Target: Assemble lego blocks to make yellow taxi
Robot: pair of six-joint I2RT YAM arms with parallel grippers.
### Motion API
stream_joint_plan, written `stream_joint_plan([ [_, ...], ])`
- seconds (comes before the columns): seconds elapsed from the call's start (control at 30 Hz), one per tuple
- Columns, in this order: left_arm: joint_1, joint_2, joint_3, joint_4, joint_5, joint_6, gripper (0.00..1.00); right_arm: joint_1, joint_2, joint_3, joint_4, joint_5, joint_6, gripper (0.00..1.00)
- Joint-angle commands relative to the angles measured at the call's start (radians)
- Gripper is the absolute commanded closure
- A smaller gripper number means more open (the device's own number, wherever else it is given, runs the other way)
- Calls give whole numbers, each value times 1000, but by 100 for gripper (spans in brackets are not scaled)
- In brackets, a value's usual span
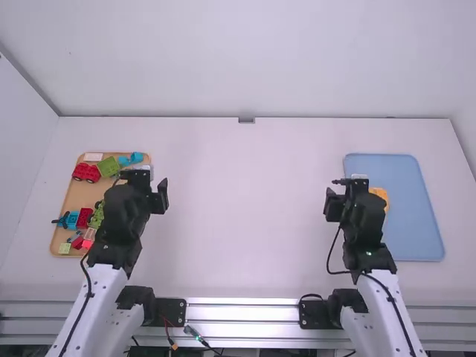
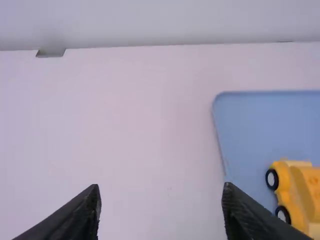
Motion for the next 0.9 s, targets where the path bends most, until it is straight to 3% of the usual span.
stream_joint_plan([
  [0.0, 0, -64, -55, 2, -12, 1, 43, 3, -61, -62, 1, 4, 7, 44],
  [0.5, 0, -382, -373, 2, -12, 1, 75, 3, -380, -375, 1, 4, 7, 76],
  [0.63, 0, -458, -444, 2, -12, 1, 83, 3, -457, -375, 1, 4, 7, 83],
  [0.87, 0, -573, -444, 2, -12, 1, 94, 3, -576, -375, 1, 4, 7, 95],
])
